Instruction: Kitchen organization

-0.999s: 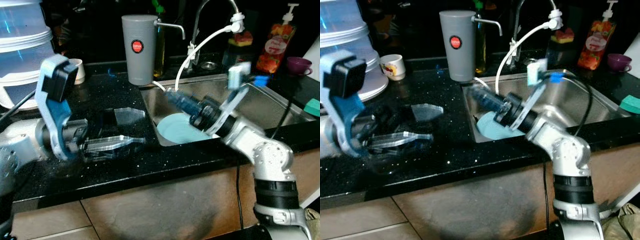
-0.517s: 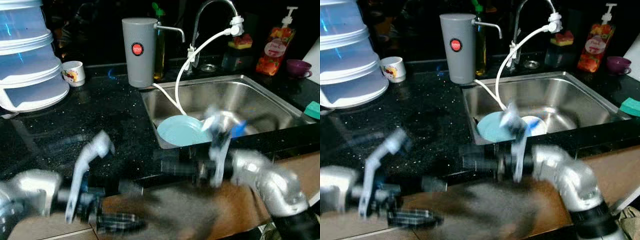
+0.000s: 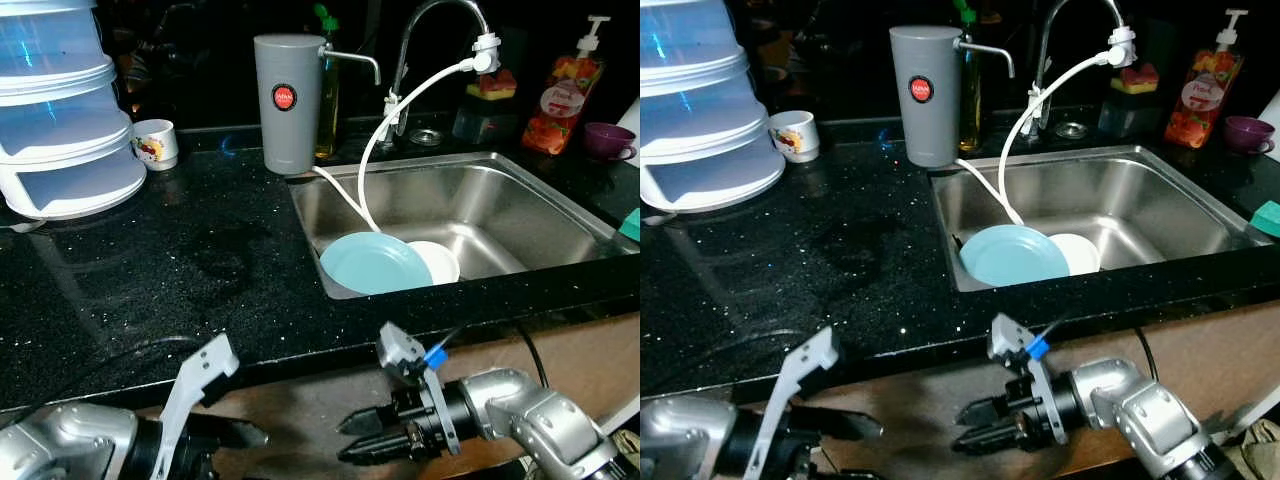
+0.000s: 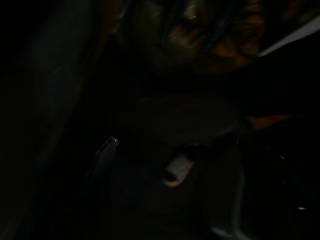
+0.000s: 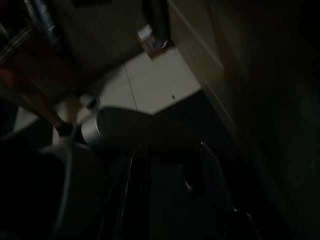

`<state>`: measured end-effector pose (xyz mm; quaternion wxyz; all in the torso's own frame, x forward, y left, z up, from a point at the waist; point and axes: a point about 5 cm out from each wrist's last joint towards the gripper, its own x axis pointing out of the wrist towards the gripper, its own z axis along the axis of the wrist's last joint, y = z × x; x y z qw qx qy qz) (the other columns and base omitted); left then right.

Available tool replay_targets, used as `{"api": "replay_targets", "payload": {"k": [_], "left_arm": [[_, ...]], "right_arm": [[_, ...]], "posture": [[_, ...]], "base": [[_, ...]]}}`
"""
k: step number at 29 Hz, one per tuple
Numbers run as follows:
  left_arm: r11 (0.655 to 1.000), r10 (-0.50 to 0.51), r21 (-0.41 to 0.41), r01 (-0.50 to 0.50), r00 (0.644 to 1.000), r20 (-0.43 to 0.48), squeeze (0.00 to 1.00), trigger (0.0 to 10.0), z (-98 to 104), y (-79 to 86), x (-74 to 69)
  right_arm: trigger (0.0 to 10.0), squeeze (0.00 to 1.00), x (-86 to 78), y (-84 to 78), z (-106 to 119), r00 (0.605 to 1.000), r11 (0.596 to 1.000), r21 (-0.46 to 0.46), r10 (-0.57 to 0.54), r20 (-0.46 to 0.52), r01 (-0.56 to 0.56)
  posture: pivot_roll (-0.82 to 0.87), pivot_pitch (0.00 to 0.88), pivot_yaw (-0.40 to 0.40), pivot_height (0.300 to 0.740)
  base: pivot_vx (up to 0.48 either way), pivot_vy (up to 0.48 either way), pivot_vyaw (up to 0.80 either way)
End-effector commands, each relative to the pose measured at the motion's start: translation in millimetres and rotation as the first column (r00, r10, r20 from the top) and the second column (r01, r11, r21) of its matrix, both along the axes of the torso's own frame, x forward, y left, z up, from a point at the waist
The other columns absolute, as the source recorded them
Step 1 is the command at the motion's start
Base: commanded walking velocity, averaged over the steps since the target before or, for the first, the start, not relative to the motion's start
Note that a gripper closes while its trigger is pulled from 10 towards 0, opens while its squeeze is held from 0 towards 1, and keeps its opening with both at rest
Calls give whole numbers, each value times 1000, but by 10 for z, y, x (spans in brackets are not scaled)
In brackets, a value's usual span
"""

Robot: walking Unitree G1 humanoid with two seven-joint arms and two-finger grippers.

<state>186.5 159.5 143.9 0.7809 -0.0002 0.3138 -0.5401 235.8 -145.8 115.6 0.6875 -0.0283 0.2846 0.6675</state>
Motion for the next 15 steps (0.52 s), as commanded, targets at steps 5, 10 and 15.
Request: {"api": "replay_targets", "payload": {"k": [5, 10, 15], "left_arm": [[959, 279, 51, -278, 960, -6, 0, 10000, -311, 41, 108], [929, 365, 86, -359, 929, -63, 0, 10000, -505, -27, 129], [897, 420, 191, -399, 903, -87, 0, 10000, -751, -45, 73]], "right_arm": [[10000, 0, -9, -168, -453, 977, 960, -221, -195, -83, 173], [10000, 0, -52, -317, -766, 959, 889, -408, -268, -94, 208], [10000, 0, -40, -339, -921, 924, 839, -458, -372, -85, 295]], "posture": [[28, 59, -12, 740], [28, 61, -11, 740], [21, 66, -8, 740]], "base": [[0, 0, 0], [0, 0, 0], [0, 0, 0]]}}
